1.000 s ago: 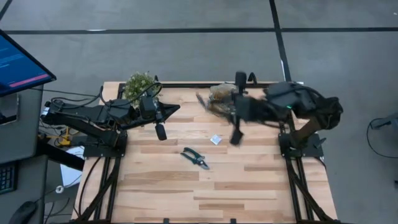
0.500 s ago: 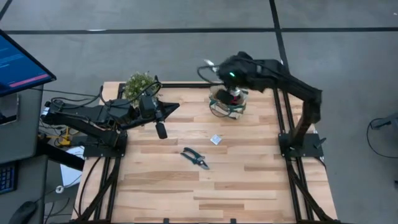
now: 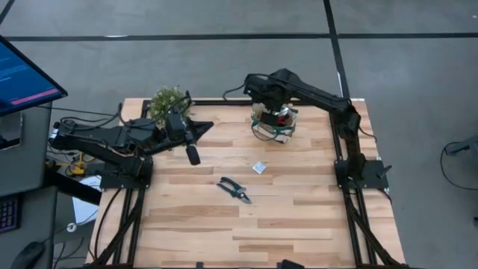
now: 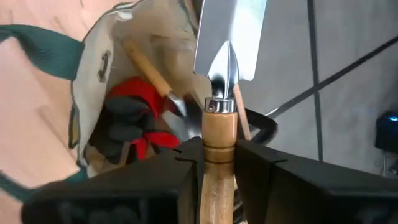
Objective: Pick & Place Garden tools in Gardening bag
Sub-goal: Put the brown trowel into the gardening bag
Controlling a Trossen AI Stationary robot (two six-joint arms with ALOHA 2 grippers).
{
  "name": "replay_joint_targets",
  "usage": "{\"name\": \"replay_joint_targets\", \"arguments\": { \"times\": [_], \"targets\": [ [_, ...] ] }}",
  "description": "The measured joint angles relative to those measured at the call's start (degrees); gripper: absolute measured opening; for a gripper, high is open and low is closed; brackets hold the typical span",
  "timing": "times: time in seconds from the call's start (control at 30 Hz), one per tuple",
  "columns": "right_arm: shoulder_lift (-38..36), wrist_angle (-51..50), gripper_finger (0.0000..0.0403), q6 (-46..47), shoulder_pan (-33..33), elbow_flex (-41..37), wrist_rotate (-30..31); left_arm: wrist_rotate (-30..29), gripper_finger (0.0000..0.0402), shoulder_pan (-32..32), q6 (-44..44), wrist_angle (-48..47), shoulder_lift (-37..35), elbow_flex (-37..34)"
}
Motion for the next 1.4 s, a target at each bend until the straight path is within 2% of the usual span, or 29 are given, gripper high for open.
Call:
{"name": "replay_joint_targets", "arguments": {
  "times": [0.23, 0.43, 0.63, 1.17, 1.4],
  "targets": [
    [-0.81, 0.08, 0.0055, 0.85, -0.65, -8.67, 0.27, -0.38, 0.0007, 0.0, 0.0, 0.02, -1.48, 0.0],
    [-4.32, 0.09, 0.0055, 0.77, 0.55, -16.2, 0.14, -0.38, 0.0005, 0.0, 0.0, -0.03, -2.21, 0.0],
    [-4.49, 0.18, 0.0055, -4.81, 1.64, -20.23, 0.09, -0.38, 0.0005, 0.0, 0.0, -0.05, -2.25, 0.0],
    [-2.33, 2.71, 0.0055, -12.17, 0.8, -20.89, 0.53, -0.36, 0.0007, 0.0, 0.0, -0.03, -2.22, 0.0],
    [-2.31, 7.01, 0.0055, -12.96, 0.86, -20.89, 0.53, -0.36, 0.0008, 0.0, 0.0, -0.04, -2.22, 0.0]
  ]
}}
